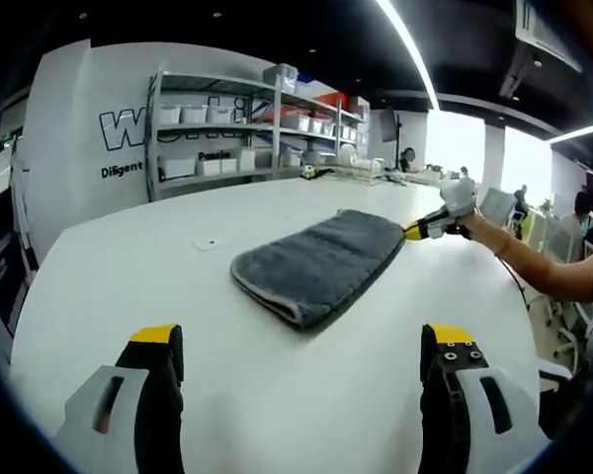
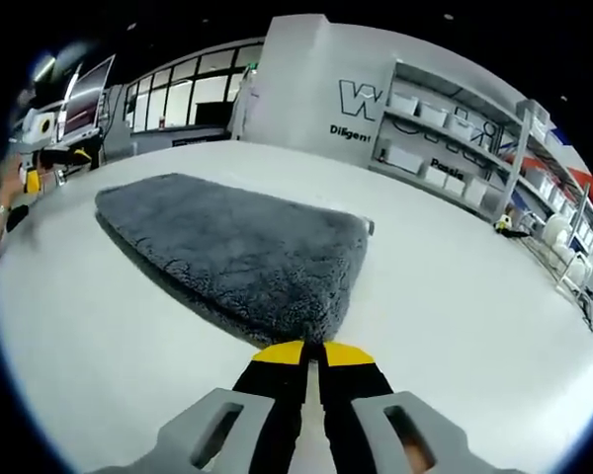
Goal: Open the folded towel by lifting each exposed corner and separating the folded layers until the towel lies flat within the target outline without major curled edges
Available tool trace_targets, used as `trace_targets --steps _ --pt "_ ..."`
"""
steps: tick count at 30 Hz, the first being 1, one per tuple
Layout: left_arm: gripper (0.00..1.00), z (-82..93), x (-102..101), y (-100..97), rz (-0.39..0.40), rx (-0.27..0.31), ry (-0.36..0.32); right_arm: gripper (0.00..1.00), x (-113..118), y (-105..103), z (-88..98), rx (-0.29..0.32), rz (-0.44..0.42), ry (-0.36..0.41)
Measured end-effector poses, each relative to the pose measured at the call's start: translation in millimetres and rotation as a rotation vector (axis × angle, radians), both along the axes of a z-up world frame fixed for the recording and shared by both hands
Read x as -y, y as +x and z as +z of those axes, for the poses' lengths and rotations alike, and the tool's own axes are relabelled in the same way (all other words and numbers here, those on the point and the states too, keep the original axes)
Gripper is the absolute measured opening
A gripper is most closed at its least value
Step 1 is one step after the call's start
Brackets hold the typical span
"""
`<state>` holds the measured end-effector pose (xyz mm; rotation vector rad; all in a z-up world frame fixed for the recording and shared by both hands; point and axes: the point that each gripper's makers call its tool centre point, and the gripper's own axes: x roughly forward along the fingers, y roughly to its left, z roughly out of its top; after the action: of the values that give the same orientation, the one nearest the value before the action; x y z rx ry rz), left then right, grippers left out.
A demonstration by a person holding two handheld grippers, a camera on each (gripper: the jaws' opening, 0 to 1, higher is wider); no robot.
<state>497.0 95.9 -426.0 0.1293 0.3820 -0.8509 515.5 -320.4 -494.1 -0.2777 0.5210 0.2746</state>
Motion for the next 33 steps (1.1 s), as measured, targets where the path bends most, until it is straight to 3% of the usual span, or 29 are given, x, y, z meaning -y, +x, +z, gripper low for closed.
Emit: trace_targets --steps 2,5,9,14,18,20,23,28,33 --pt "0.99 -0.9 4 -3.2 -0.001 0.000 -0.002 0.06 0 -1 2.2 0.001 -0.008 0.013" --pt "0.99 -1.4 8 -6.8 -0.002 0.002 -0.006 0.24 -8 -1 14.7 0.028 -0.006 0.099" --pt "0.99 -1.8 12 -9.3 -0.006 0.001 -0.011 0.26 -7 -6 24.1 0.036 0.004 0.019" --pt "0.99 -2.4 12 -9.7 0.002 -0.005 -0.016 0.51 -28 -10 38.7 0.062 0.062 0.025" --pt "0.99 -2.8 13 -11.4 -0.001 -0.006 -0.018 0.60 -37 -12 41.3 0.068 0.093 -0.056" --pt "0.99 -4.1 14 -13.0 -0.005 -0.010 -0.017 0.72 -41 -12 42.5 0.068 0.103 -0.061" --pt "0.99 -4.4 14 -13.3 -0.008 -0.010 -0.016 0.99 -51 -11 41.3 0.056 0.117 -0.052" --pt "0.99 -3.5 14 -14.1 -0.010 -0.006 -0.022 0.99 -62 -12 35.7 0.017 0.146 -0.074" --pt "0.99 -2.5 13 -14.4 -0.013 -0.003 -0.024 0.99 -78 -13 37.9 0.017 0.180 -0.094"
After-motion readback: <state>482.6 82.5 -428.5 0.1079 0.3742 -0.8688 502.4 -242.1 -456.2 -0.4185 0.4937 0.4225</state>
